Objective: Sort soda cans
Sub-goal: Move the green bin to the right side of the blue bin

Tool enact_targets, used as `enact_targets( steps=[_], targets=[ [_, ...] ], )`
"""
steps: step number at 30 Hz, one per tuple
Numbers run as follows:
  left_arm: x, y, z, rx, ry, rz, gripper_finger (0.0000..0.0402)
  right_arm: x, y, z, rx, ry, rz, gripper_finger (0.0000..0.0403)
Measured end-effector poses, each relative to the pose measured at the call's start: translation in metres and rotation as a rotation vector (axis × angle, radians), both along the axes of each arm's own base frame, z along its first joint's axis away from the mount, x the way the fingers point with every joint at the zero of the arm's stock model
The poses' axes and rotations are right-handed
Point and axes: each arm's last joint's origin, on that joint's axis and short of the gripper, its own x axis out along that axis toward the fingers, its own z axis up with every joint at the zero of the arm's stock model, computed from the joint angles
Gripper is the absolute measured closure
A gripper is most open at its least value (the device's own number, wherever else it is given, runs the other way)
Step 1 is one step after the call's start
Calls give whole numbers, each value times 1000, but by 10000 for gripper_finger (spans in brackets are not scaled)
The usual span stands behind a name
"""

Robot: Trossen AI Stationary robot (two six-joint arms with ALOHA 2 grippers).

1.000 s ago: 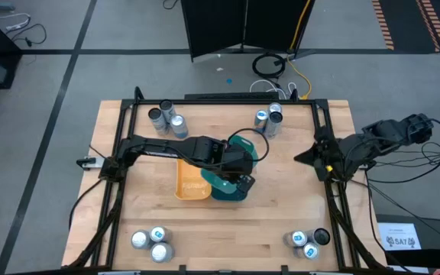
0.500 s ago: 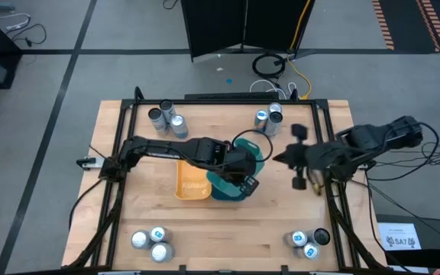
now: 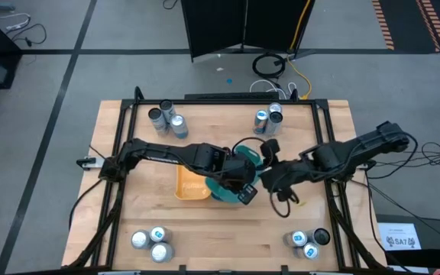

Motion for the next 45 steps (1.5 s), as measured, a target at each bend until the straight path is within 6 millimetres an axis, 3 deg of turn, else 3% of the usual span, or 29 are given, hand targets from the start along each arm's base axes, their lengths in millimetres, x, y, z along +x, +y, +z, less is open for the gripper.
enact_targets(
  steps=[5, 9, 17, 21, 31, 38, 45],
  targets=[
    [-1, -6, 0, 0, 0, -15, 396, 17, 6, -15, -41, 40, 31, 246],
    [-5, -9, -2, 7, 35, -23, 396, 21, 8, -19, -36, 37, 36, 243],
    [-7, -11, 1, 40, 24, -81, 388, 18, 7, -19, 22, 68, 28, 339],
    [-15, -13, 13, 103, -12, -85, 389, 15, 6, -21, 36, 102, 3, 377],
    [-27, -10, 37, 164, -100, -40, 391, 11, 5, -15, 82, 78, -29, 400],
    [-24, -11, 42, 189, -164, -78, 351, -4, 0, -2, 107, 44, -37, 402],
    [-18, -11, 50, 211, -257, -113, 303, -16, -6, -6, 74, 125, -128, 403]
  ],
)
